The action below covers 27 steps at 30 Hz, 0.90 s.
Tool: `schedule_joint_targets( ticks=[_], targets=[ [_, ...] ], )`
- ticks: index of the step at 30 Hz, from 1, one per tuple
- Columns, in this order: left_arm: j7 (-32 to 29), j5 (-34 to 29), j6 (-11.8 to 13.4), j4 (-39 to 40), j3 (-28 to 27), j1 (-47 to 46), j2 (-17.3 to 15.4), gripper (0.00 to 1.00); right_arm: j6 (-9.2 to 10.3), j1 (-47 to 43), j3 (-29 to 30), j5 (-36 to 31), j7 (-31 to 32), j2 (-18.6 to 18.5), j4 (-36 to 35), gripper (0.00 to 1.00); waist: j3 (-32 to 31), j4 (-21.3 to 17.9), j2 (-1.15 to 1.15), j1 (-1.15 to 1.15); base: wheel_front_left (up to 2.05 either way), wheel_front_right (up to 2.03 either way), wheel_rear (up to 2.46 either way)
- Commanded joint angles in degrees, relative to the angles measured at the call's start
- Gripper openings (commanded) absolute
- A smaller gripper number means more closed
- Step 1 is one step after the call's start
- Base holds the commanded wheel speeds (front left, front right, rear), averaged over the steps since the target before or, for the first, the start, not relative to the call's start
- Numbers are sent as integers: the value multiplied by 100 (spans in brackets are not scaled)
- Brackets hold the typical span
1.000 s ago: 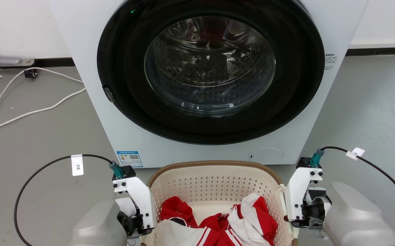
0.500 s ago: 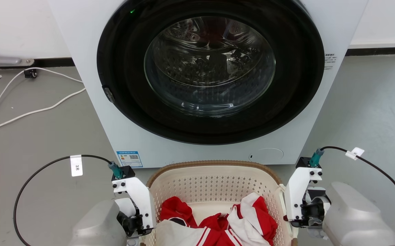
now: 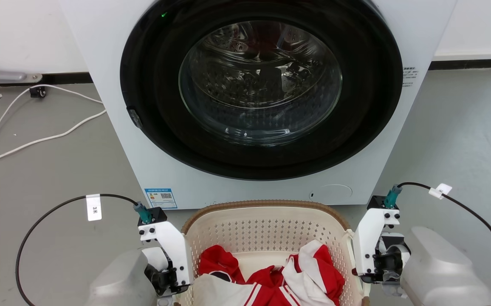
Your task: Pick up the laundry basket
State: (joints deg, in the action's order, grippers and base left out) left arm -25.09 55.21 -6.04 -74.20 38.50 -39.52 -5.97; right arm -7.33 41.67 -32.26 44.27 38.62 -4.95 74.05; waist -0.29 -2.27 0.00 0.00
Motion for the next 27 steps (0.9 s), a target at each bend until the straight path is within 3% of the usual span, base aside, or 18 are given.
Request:
schedule_joint_targets(
  ticks=[1,27],
  targets=[
    [39,30,-22,55,4,56,57,0,-29,-38,29,4,23,112,-43,0,0,-2,0,0,0,0,0],
    [175,107,8,54,29,60,58,0,-29,-78,186,-132,24,106,-42,0,9,-48,0,0,0,0,0]
  ],
)
